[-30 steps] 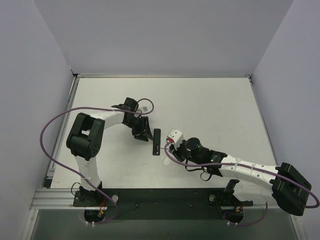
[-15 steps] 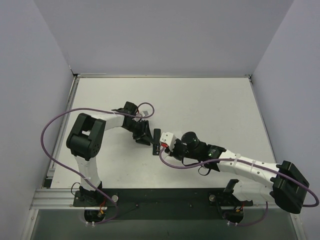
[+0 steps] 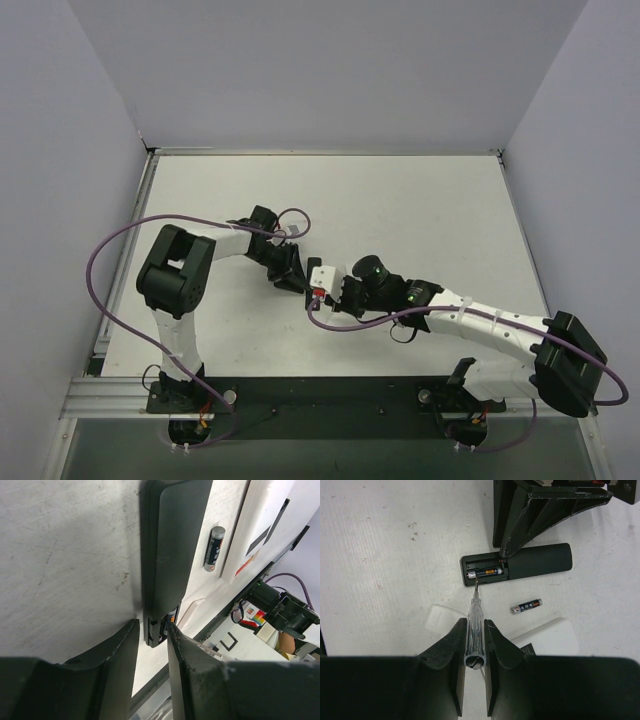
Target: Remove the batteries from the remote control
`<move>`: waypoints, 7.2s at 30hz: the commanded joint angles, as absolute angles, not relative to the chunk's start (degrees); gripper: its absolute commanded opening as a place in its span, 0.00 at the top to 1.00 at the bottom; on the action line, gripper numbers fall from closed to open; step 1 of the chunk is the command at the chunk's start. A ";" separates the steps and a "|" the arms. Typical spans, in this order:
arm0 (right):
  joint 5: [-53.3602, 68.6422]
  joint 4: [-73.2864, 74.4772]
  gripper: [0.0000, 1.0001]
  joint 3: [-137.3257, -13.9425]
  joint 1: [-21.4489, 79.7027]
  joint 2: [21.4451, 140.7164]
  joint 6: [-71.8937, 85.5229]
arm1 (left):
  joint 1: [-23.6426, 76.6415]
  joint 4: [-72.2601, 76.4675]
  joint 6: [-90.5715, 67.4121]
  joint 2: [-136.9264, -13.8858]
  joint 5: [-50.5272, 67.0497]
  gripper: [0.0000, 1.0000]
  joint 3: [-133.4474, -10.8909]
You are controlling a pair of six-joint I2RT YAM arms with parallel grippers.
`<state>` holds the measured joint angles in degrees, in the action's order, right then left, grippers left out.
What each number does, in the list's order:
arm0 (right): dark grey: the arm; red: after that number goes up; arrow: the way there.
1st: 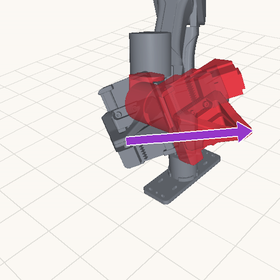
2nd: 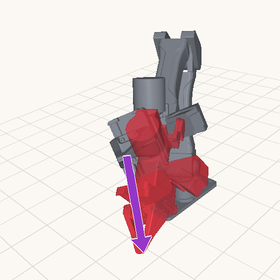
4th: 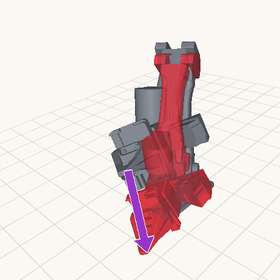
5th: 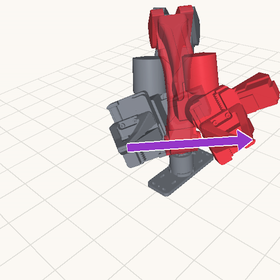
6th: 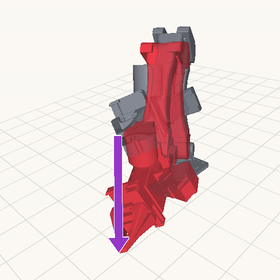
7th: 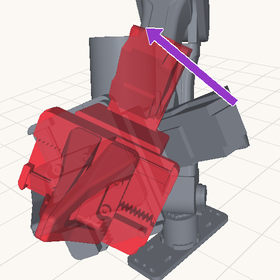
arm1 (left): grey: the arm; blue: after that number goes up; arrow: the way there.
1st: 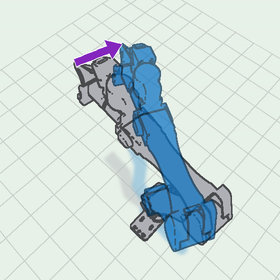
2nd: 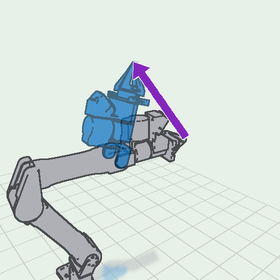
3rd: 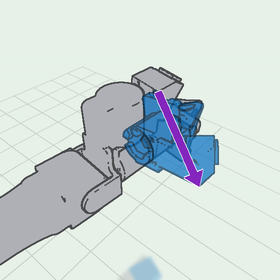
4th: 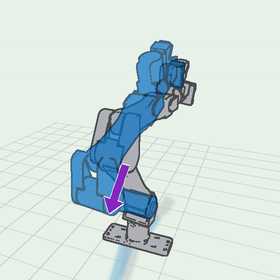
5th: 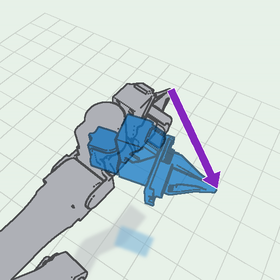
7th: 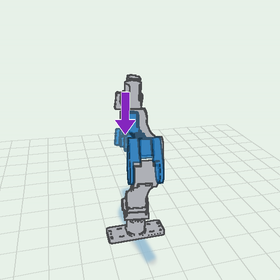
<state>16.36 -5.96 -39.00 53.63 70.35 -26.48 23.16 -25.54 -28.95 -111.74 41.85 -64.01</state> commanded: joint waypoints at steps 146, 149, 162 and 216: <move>23.38 -5.01 1.00 -43.77 49.04 76.55 -30.41 | 20.57 -22.67 -31.47 -114.00 44.21 0.71 -64.86; 23.64 -4.84 1.00 -44.73 49.13 76.55 -30.06 | 20.57 -22.85 -31.55 -113.29 43.68 0.70 -64.60; 23.47 -5.36 1.00 -45.88 51.15 77.08 -29.53 | 20.57 -22.06 -32.43 -110.74 43.42 0.70 -63.37; 17.67 -11.34 1.00 -45.70 52.12 79.89 -27.07 | 19.25 -27.68 -30.24 -106.17 33.22 0.70 -62.66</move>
<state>17.98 -10.28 -43.59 51.53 80.20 -27.40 20.47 -25.78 -32.18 -107.92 36.56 -59.72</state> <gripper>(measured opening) 0.117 0.298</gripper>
